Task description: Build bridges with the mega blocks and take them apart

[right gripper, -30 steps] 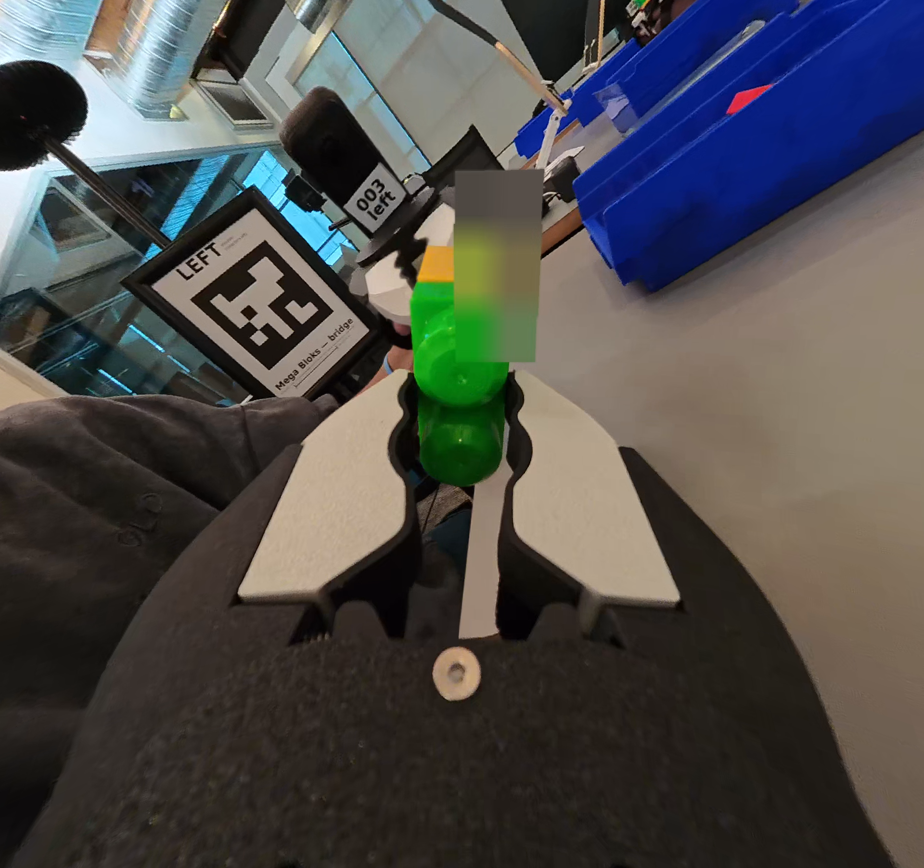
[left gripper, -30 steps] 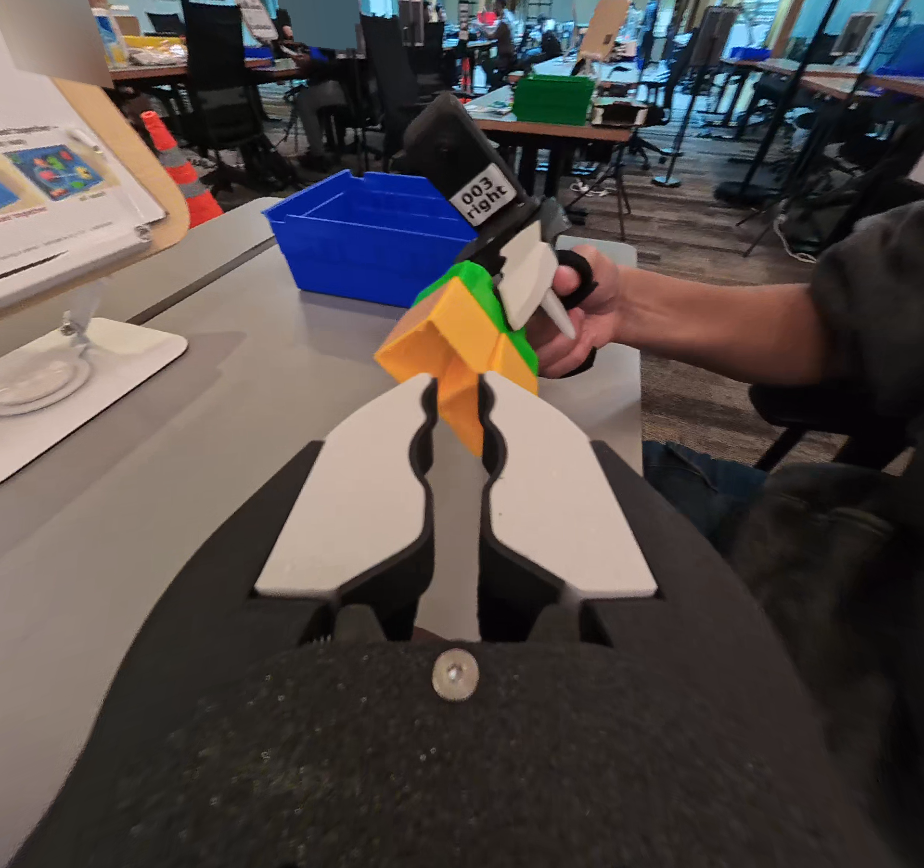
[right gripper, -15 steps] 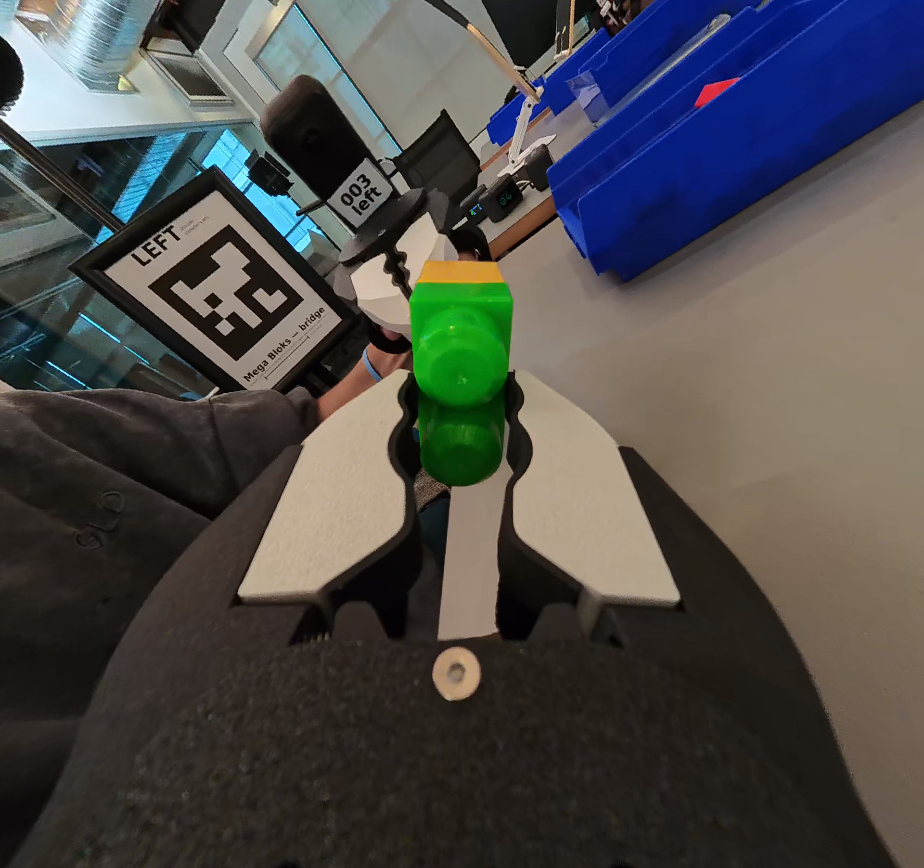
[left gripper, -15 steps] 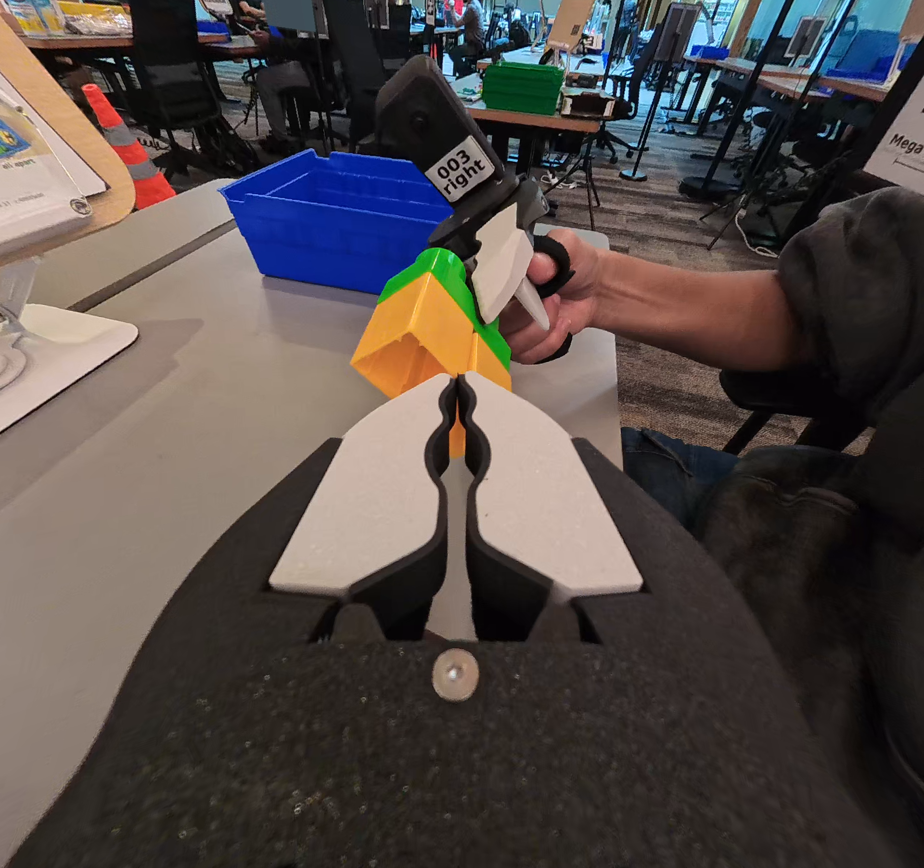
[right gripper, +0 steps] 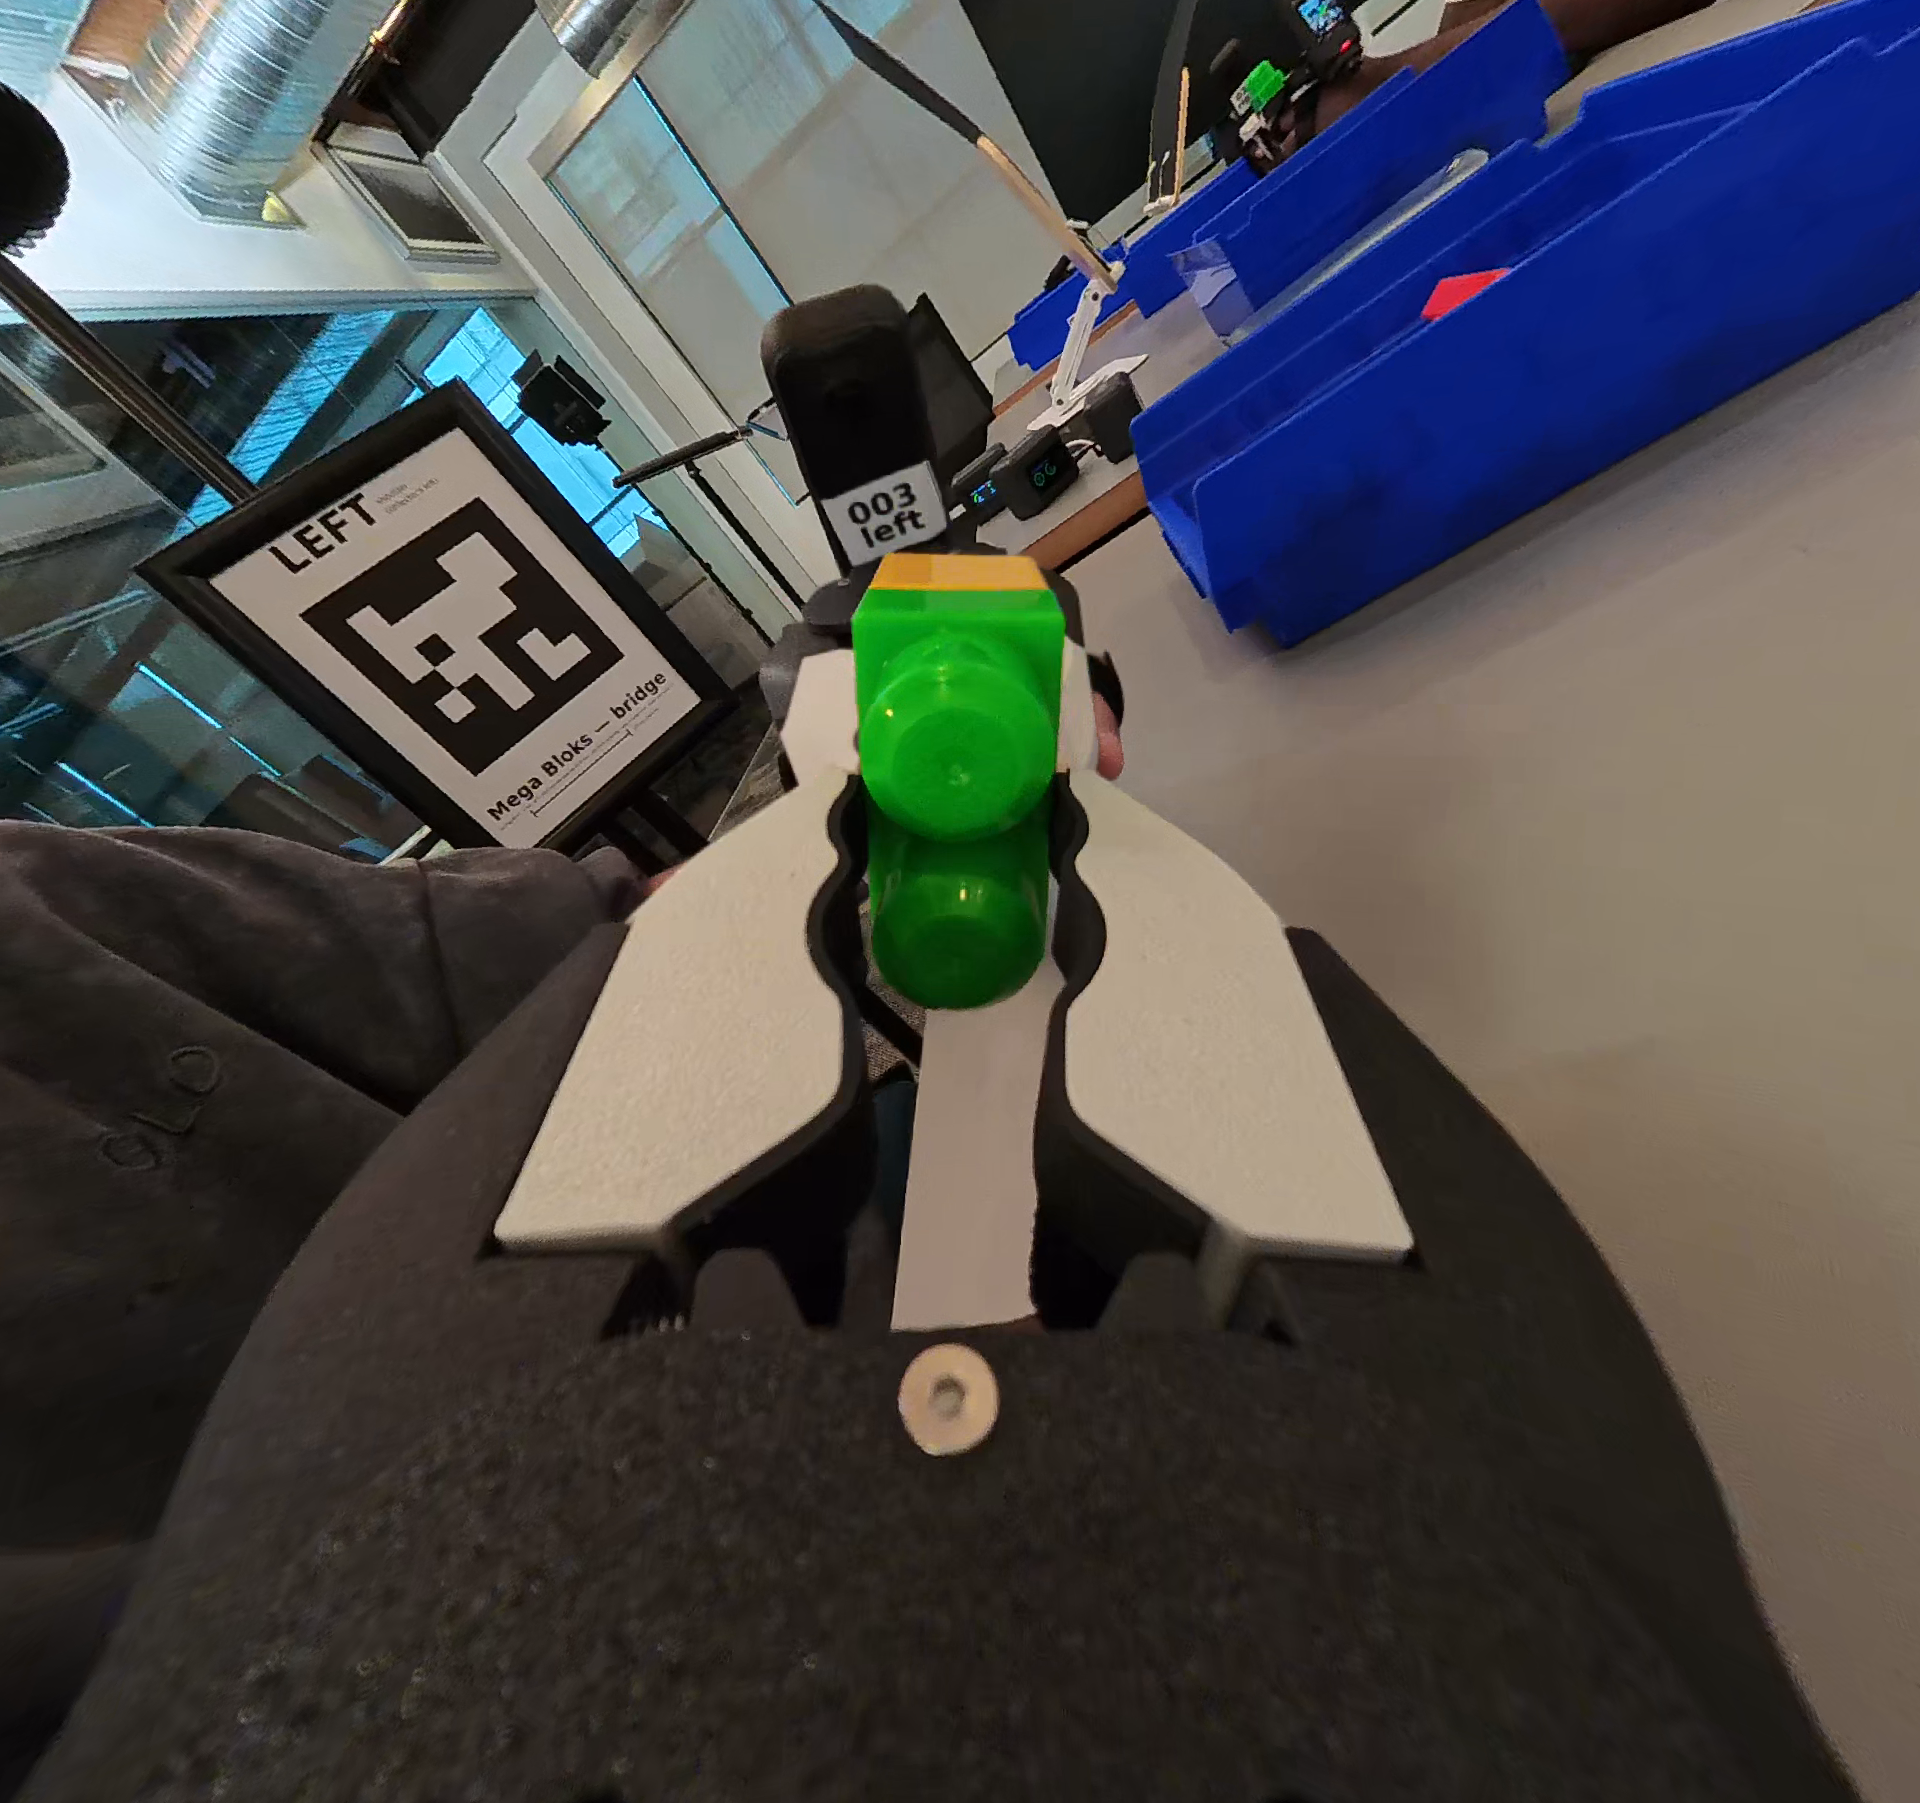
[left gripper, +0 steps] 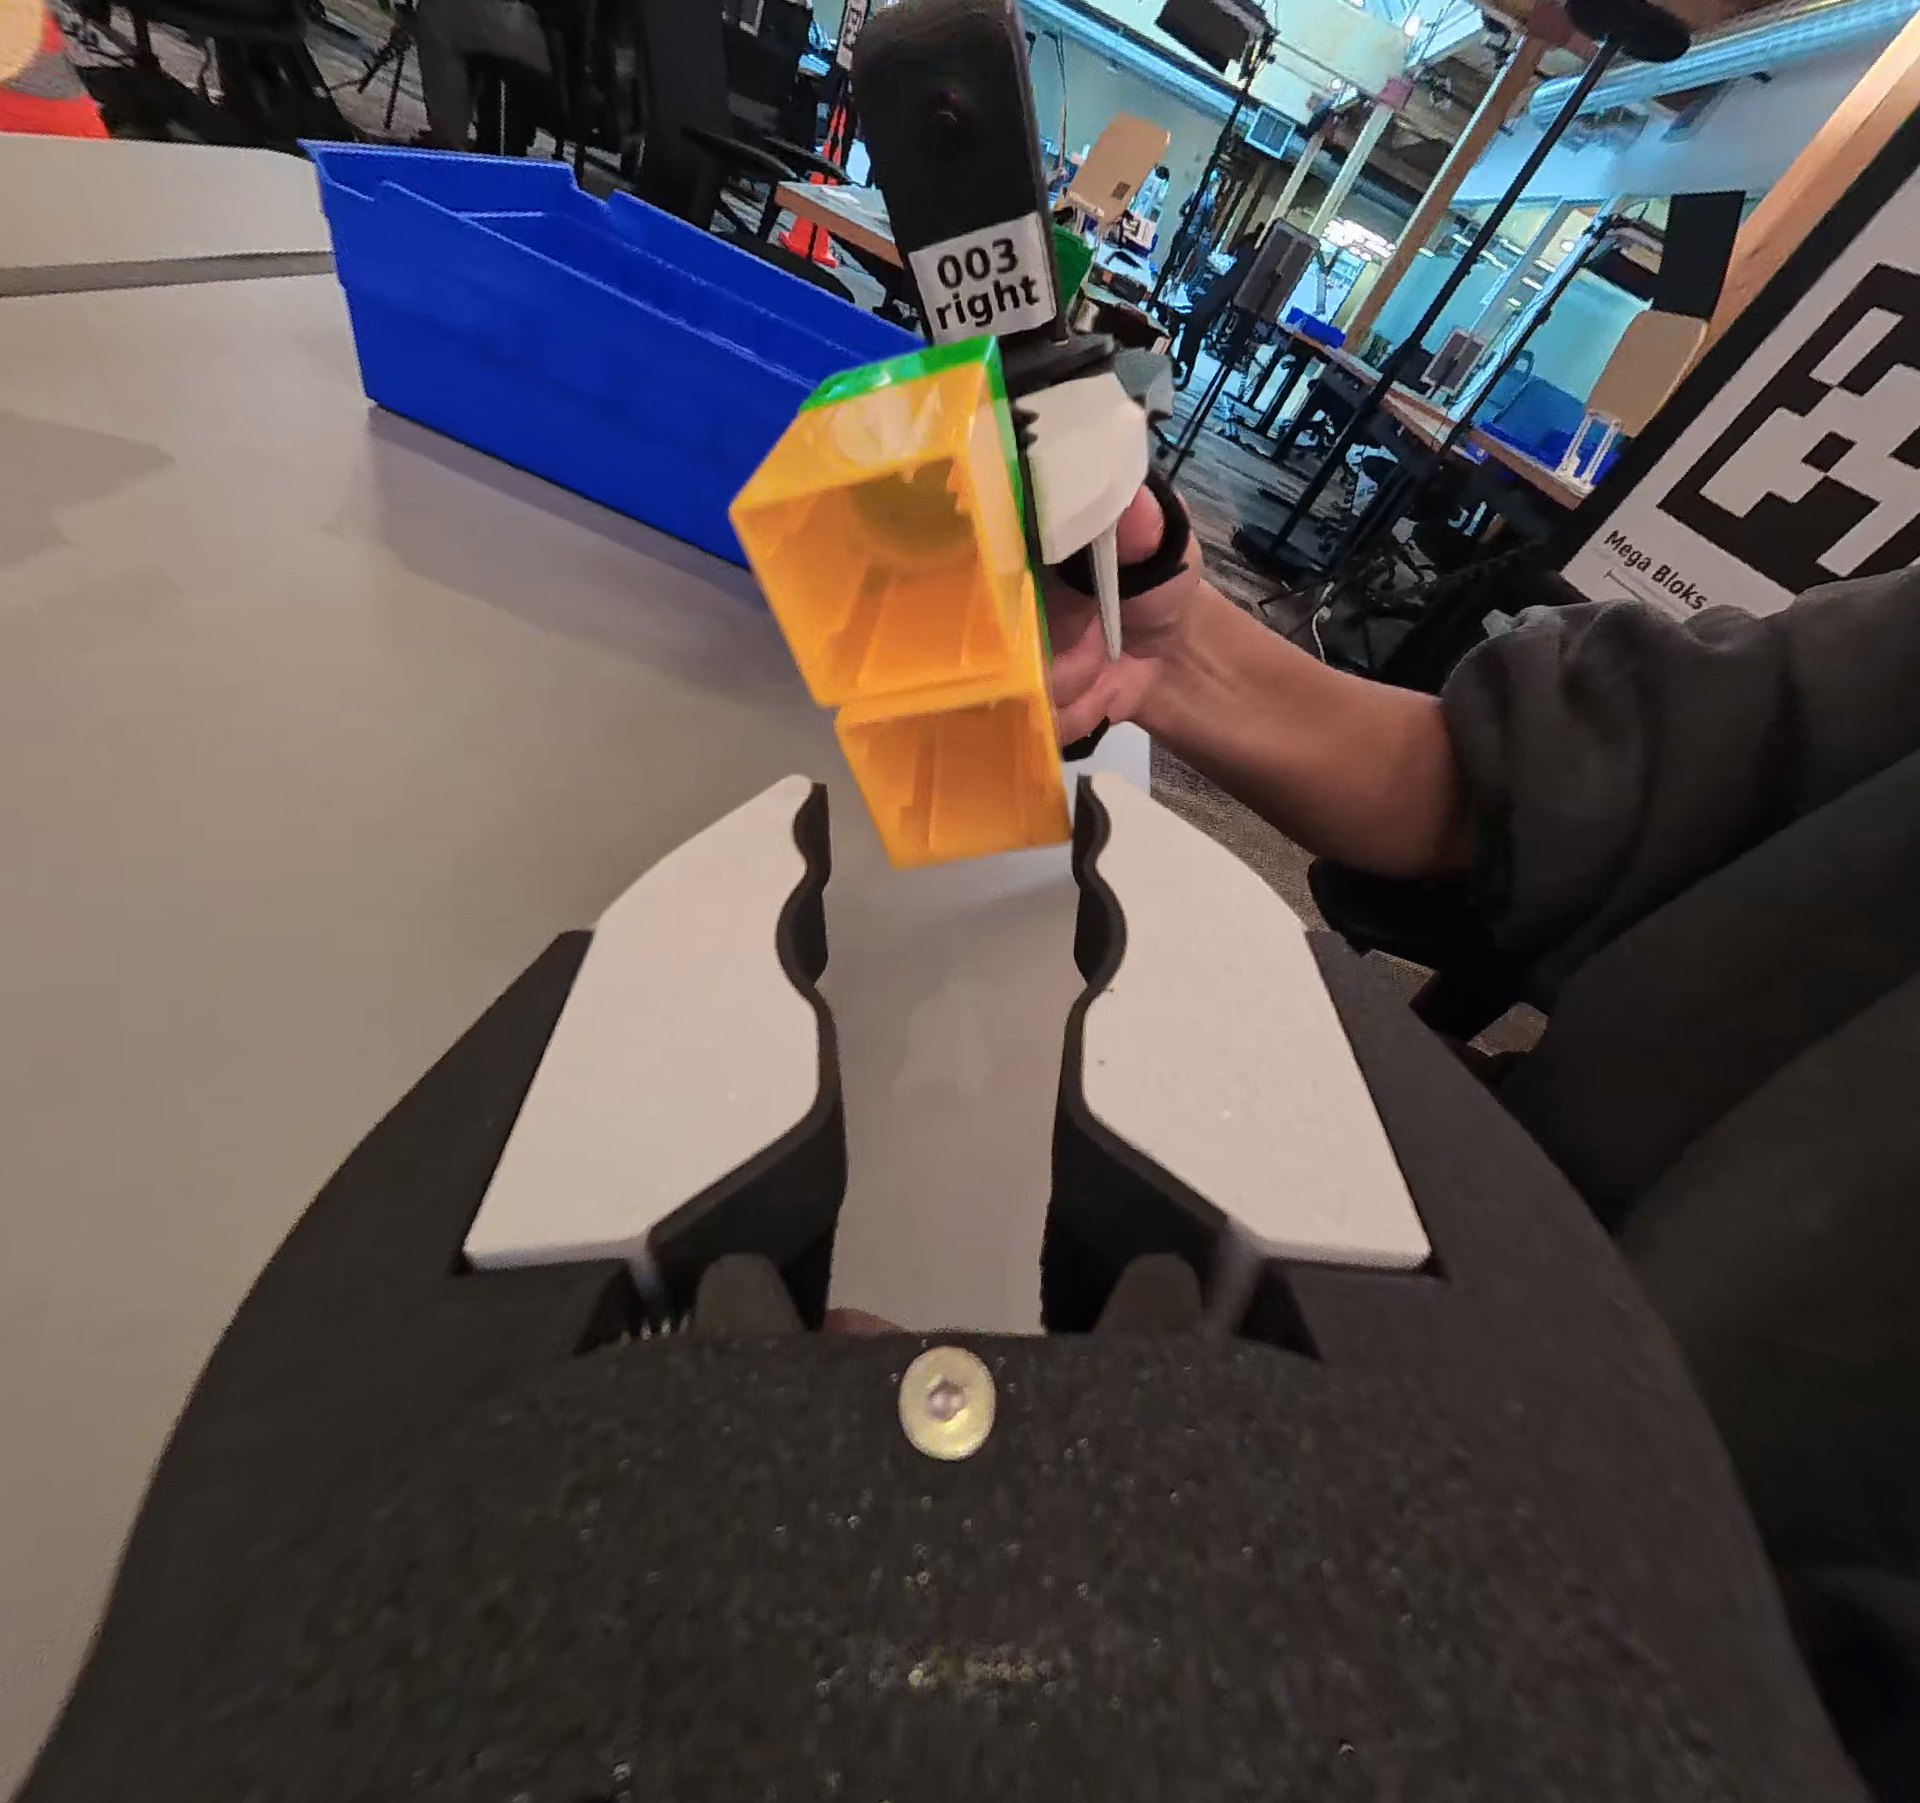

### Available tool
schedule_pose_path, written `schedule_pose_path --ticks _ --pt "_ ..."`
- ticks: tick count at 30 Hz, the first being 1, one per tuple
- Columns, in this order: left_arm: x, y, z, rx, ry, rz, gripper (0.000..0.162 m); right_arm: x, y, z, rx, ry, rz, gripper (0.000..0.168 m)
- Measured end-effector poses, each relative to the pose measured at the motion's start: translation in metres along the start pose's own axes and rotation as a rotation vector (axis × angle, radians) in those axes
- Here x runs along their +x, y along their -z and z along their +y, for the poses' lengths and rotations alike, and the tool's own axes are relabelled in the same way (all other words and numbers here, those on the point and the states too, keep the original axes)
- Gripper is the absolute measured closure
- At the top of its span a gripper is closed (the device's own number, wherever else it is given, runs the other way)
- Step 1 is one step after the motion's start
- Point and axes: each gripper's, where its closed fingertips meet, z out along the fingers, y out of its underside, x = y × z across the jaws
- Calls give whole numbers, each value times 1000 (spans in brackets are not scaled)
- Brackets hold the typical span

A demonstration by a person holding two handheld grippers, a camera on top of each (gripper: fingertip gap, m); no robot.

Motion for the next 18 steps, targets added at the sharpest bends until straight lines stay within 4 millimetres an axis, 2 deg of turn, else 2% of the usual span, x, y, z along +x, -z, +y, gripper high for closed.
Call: schedule_pose_path --ticks 4,13,18 --pt "1 -5 -5 20 23 26 123 1 0 1 -5 5 7 134" --pt "0 -10 4 -28 29 44 125 -4 -3 2 -6 21 0 134" --pt "-3 -10 6 -46 31 37 126 0 -4 4 -5 5 -2 134"
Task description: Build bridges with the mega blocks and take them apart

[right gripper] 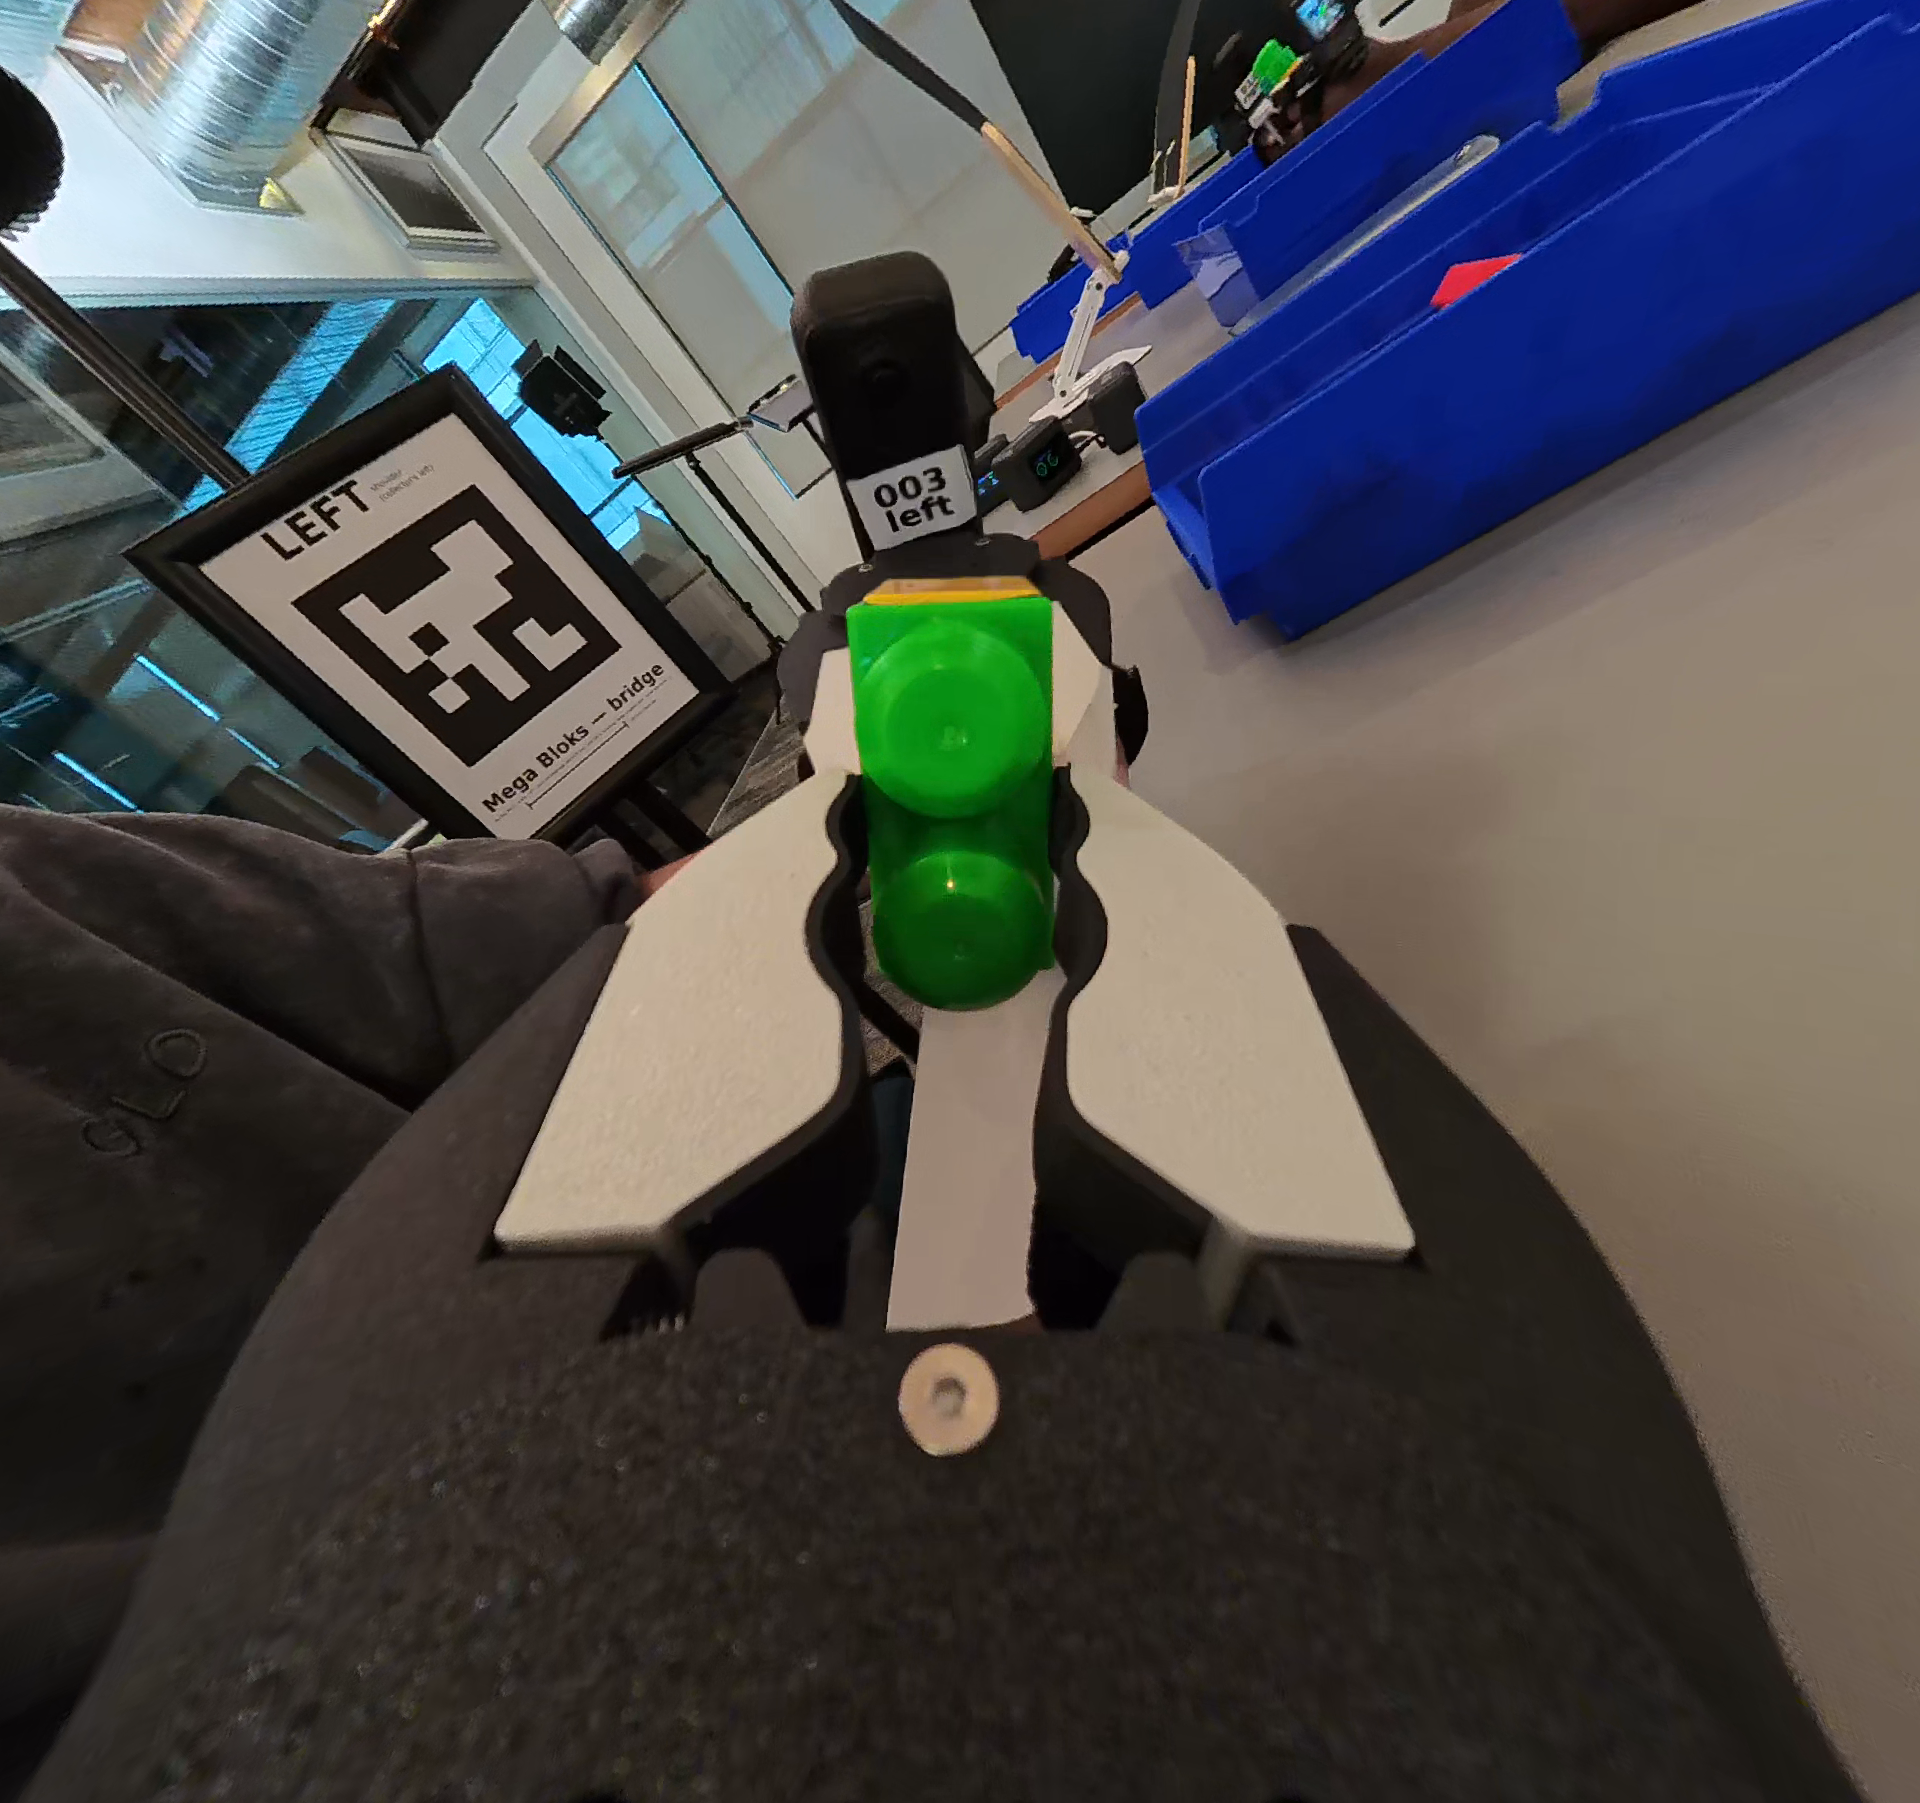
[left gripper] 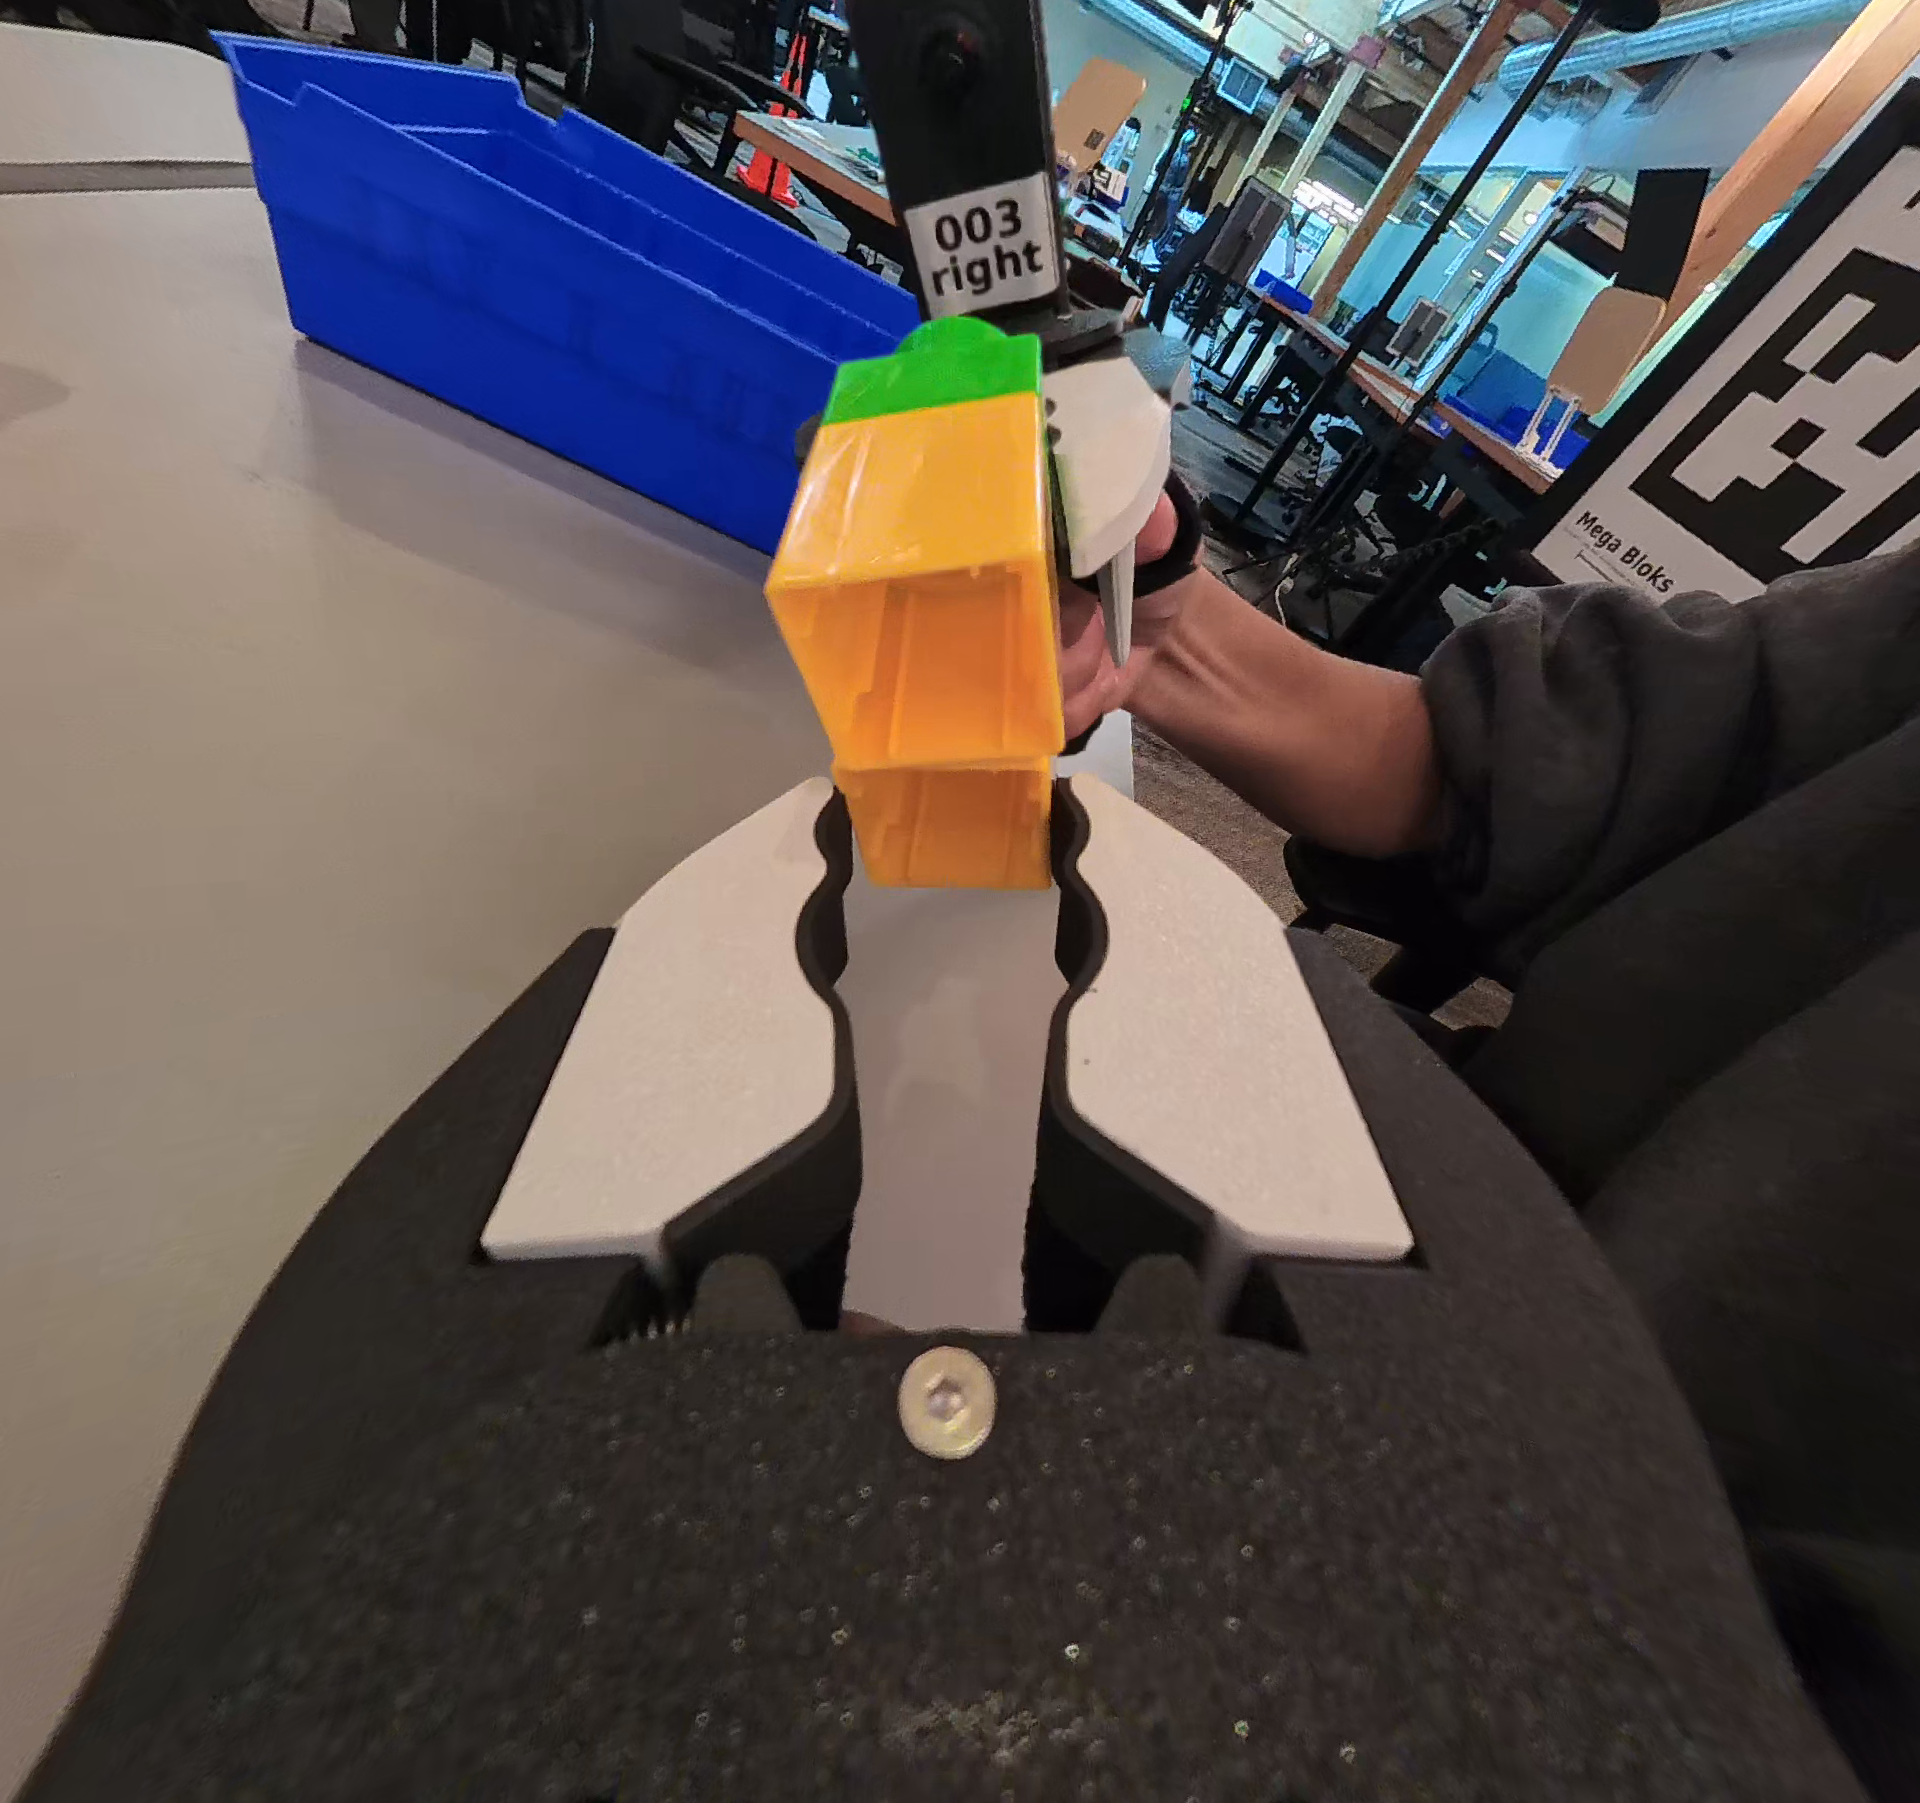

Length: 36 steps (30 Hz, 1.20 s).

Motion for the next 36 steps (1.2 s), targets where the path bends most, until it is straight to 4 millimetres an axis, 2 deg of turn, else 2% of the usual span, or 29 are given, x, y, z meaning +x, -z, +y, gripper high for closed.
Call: schedule_pose_path --ticks 10,14,16,18,20,23,24,25,36 --pt "-10 -5 5 17 56 -8 125 8 -2 -2 -3 100 118 134" --pt "-10 -4 0 55 54 -8 124 7 1 -7 26 55 75 134" --pt "-6 3 -8 82 37 2 115 7 9 -16 90 5 44 135" --pt "-9 12 -19 127 57 -11 107 6 12 -16 90 -3 25 135" --pt "-13 19 -31 182 76 -16 107 8 9 -11 69 -1 31 135" --pt "-14 15 -38 188 69 -25 113 12 2 -4 48 -8 45 135" --pt "-15 13 -39 185 68 -36 114 12 -1 0 31 -3 47 134" --pt "-18 12 -39 185 70 -56 122 12 -2 2 25 -1 47 134" --pt "-25 9 -36 198 94 -61 125 19 -2 6 17 -22 60 135"
